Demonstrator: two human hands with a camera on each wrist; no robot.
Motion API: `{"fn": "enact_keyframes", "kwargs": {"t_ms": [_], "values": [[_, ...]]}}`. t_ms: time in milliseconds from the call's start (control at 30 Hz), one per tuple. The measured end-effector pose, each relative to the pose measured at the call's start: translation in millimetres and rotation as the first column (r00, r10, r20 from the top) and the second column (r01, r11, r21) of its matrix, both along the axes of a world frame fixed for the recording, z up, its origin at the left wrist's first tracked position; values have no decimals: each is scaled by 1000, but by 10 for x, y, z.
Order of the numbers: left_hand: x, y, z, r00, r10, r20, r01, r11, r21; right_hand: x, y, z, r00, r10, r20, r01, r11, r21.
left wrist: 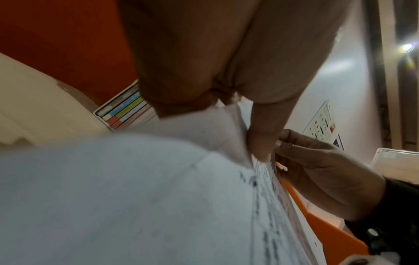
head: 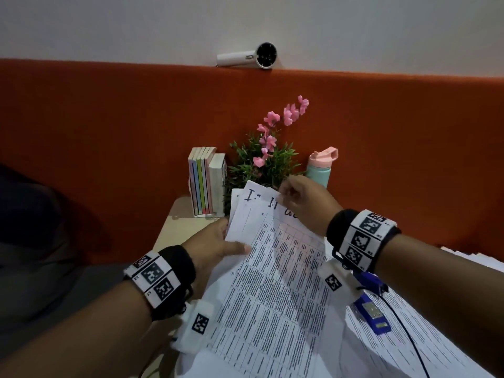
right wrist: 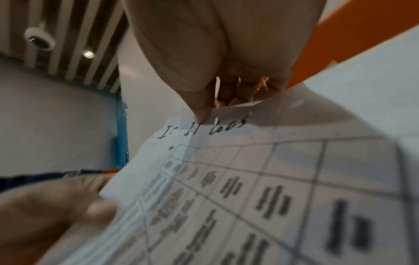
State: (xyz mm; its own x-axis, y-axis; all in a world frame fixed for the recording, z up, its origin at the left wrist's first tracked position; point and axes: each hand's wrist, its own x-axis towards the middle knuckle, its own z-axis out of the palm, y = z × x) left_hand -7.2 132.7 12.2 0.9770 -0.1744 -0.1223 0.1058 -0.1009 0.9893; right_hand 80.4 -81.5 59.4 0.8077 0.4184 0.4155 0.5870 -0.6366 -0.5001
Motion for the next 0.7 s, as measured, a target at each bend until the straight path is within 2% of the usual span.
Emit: {"fn": "enact_keyframes", "kwargs": {"t_ms": [133, 300, 367, 600, 700], "values": [[-30, -66, 219, 996, 56, 70, -64, 992, 112, -10, -5, 120, 1000, 12, -24, -13, 1000, -27], [-34, -19, 488, 982, 18, 186, -71, 956, 285, -49, -30, 315, 999, 43, -15, -44, 999, -17], [-23, -21, 554, 973, 42, 225, -101, 961, 259, -68, -43, 377, 997, 64, -49, -63, 998, 19], [-57, -129, 674, 991, 34, 127, -44, 996, 80, -150, -14, 559, 985, 156, -78, -150, 986, 76], [-88, -183, 682, 987, 60, 152, -69, 996, 52, -165, 18, 558, 992, 120, -41, -118, 991, 58]]}}
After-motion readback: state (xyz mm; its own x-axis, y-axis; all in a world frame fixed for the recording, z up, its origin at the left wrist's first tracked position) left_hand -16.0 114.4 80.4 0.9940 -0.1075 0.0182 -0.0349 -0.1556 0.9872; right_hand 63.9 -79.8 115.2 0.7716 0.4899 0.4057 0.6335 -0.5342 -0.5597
